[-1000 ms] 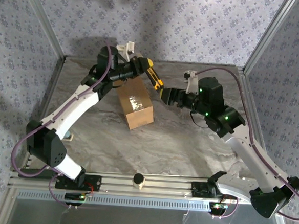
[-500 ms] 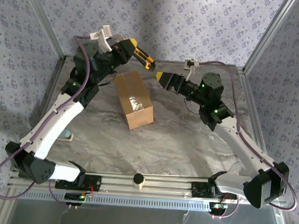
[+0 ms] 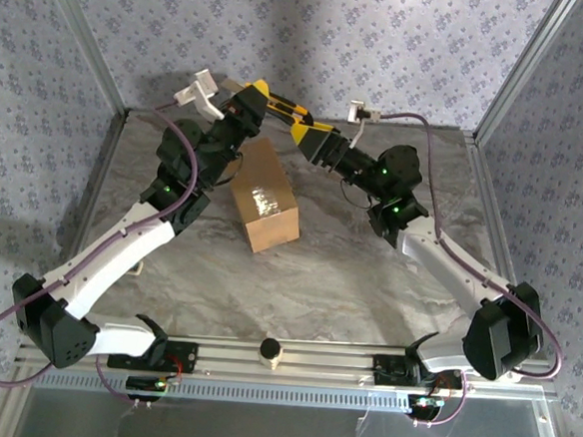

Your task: Unpack the express box

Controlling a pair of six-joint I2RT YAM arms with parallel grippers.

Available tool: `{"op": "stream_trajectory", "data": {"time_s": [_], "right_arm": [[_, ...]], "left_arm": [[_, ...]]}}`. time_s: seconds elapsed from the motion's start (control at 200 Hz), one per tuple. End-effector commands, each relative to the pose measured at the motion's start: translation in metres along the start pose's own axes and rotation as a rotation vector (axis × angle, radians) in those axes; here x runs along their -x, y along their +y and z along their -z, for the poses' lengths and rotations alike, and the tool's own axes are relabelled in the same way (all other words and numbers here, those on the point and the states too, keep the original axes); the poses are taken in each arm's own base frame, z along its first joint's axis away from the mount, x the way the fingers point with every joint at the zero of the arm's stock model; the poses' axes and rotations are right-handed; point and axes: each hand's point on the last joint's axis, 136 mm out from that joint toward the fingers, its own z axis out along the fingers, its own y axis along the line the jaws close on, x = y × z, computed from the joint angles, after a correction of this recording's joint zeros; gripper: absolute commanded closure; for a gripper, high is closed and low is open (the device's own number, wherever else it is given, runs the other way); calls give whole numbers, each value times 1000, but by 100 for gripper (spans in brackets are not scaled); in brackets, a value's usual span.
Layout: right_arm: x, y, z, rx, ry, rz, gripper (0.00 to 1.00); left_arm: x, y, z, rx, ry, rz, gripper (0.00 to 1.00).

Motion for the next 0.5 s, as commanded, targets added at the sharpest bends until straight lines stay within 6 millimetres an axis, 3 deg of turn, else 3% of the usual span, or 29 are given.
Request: {"op": "stream_trajectory", "data": {"time_s": [0.0, 0.205, 0.495], "right_arm": [[23, 35, -5, 117, -80, 37, 23], [33, 35, -8, 140, -144, 19, 24], [45, 33, -12, 152, -207, 8, 33]], "left_arm": [[32, -25, 4, -80, -160, 54, 100], [23, -26, 6, -75, -186, 100, 100], [7, -12, 6, -42, -185, 165, 100]]}}
